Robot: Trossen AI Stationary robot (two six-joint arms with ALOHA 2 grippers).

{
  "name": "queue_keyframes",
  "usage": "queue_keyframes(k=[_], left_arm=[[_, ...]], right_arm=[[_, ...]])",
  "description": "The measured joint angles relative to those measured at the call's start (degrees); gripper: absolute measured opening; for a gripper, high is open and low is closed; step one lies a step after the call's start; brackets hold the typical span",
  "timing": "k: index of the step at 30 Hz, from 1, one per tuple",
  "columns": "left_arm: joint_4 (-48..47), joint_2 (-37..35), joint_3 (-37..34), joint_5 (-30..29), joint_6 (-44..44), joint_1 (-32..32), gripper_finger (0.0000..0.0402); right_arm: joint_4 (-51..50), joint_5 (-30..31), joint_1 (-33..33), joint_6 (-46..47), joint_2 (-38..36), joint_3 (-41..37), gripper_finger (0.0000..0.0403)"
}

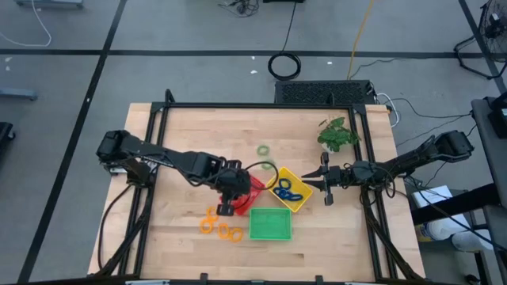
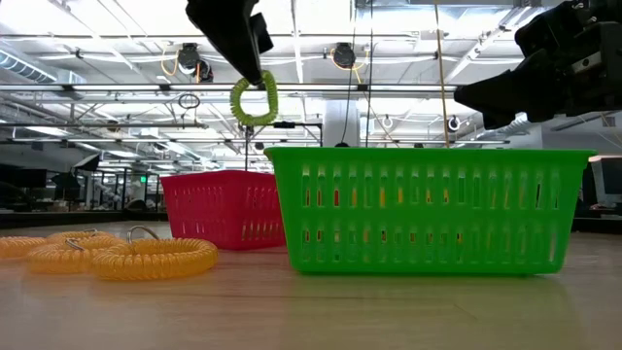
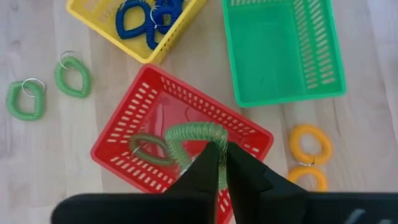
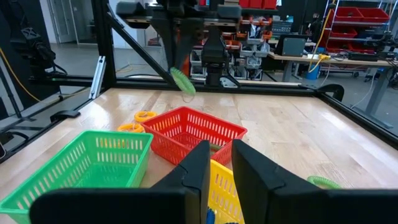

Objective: Sort spring keychains
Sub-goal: Put the green spring keychain into the red bin

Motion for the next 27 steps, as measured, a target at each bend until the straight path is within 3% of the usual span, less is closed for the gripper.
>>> queue_keyframes(k=[5,13,22,27], left_arm=[[-0.10,0.00,0.00,-0.01,-0.81,-0.21,0.0013],[-1.60,0.00,-0.04,-0.02,-1.77,-0.20,0.0041],[-1.57,0.00,-0.04,-0.02,-1.92,-0.20,0.0022],[-2.21,0.00,-0.04,-0.02,-1.92,-0.20,0.0030]], right_arm=[[0.01,-0.01,0.01,0.00,0.00,0.00,0.0057],[0.01,0.01,-0.01,0.00,0.00,-0.01,0.0057],[-0.01,-0.01,0.01,0.00,0.00,-0.01,0.0057],[0.00,0.01,0.01,0.00,0.00,0.00,0.0057]])
